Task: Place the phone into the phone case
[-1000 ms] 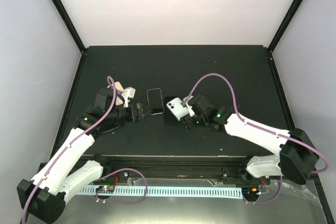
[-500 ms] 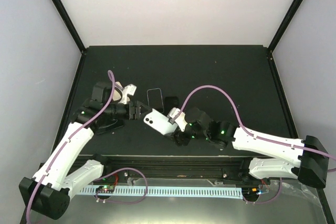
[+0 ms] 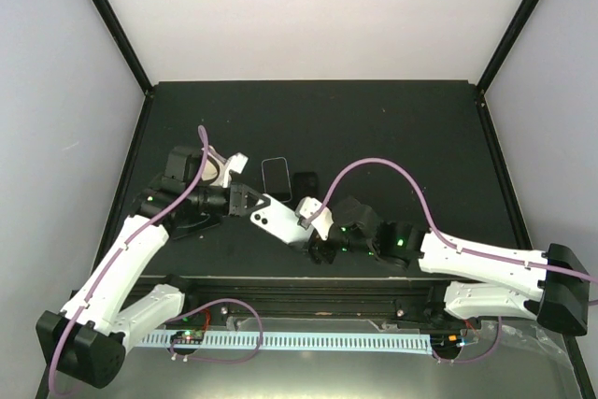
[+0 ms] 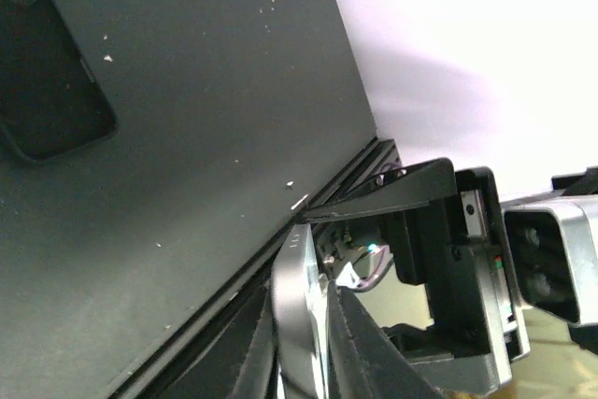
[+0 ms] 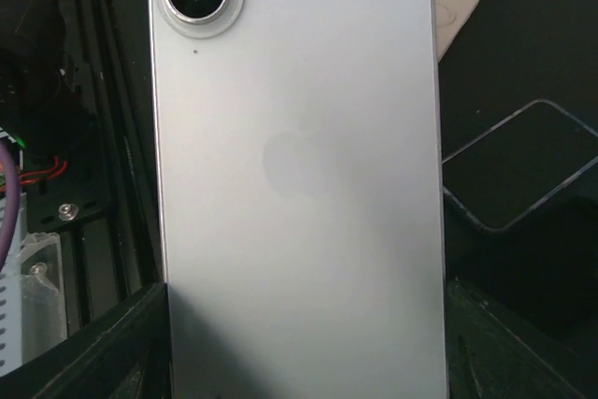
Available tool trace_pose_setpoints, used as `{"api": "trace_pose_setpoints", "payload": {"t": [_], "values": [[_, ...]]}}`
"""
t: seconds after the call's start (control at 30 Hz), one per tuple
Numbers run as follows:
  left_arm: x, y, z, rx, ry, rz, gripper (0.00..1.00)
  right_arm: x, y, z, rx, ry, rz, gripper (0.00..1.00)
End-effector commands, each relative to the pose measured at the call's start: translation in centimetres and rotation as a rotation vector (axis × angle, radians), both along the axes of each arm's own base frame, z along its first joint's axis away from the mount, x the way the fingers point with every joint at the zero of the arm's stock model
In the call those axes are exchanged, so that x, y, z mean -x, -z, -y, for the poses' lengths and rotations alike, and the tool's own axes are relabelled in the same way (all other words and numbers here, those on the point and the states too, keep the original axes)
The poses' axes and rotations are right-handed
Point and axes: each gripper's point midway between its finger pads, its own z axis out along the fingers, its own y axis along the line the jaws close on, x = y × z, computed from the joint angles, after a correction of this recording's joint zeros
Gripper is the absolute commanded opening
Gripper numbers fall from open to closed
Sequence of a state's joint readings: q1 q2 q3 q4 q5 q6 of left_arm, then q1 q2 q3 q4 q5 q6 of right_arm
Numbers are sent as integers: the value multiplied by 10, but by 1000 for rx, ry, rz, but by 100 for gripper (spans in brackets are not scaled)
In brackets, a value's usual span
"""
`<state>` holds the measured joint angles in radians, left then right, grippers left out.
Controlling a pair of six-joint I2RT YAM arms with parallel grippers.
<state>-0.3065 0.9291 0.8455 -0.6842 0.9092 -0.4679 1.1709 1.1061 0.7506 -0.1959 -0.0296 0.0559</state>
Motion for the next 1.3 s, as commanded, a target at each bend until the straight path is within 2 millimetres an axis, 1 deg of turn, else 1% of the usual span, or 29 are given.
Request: {"api": "trace_pose_setpoints", "payload": {"t": [0.0, 0.03, 0.1, 0.13, 0.23, 0.33, 0.37, 0.43, 0.53, 0.6, 0.63, 0.7, 0.8, 0.87, 0.9, 0.93, 0.97, 1.0, 1.03, 1.1, 1.2, 1.27], "values": [[1, -19, 4, 88, 19, 36, 9, -1, -28, -7, -98, -10, 82, 44], [1, -21, 4, 93, 15, 38, 4, -2, -29, -7, -102, -6, 87, 44], [1, -21, 3, 95, 7, 34, 2, -6, -30, -6, -100, 16, 93, 45], [1, -20, 3, 94, 2, 35, 2, -7, -30, -6, -92, 29, 92, 48], [-1, -16, 0, 78, -26, 39, 2, -7, -29, -4, -72, 52, 95, 64], [-6, -11, -6, 60, -84, 37, 2, -8, -31, -1, -59, 72, 139, 75], [-7, -8, -7, 61, -103, 34, 2, -9, -33, 0, -56, 81, 155, 77], [-11, -10, -9, 79, -139, 49, 2, -11, -39, 3, -59, 88, 198, 78], [-13, -8, -10, 110, -177, 40, 2, -8, -48, 5, -100, 55, 270, 81], [-14, -6, -11, 120, -186, 40, 2, -4, -58, 7, -138, 27, 318, 91], [-13, -6, -10, 121, -184, 39, 2, -3, -63, 8, -151, 19, 339, 93], [-12, -5, -10, 121, -177, 37, 2, -2, -70, 10, -152, 7, 369, 94], [-12, -5, -11, 121, -189, 35, 2, 0, -75, 10, -135, -16, 391, 93], [-13, -7, -13, 124, -217, 26, 2, 1, -76, 8, -129, -28, 423, 88], [-15, -6, -15, 125, -244, 19, 2, 2, -76, 7, -126, -29, 450, 84], [-16, -7, -17, 139, -269, 13, 2, 3, -76, 5, -122, -38, 480, 76], [-16, -7, -18, 157, -292, -13, 2, 5, -77, 3, -119, -52, 511, 73], [-16, -13, -18, 198, -307, -12, 2, 6, -80, 1, -122, -55, 540, 66], [-15, -11, -19, 231, -325, -40, 2, 7, -83, 0, -126, -56, 566, 62], [-13, -14, -20, 296, -360, -86, 1, 10, -88, -4, -120, -71, 619, 54], [-12, -20, -25, 342, -412, -118, 1, 14, -86, -10, -79, -98, 714, 49], [-11, -22, -27, 364, -439, -145, 1, 13, -77, -15, -18, -114, 776, 49]]}}
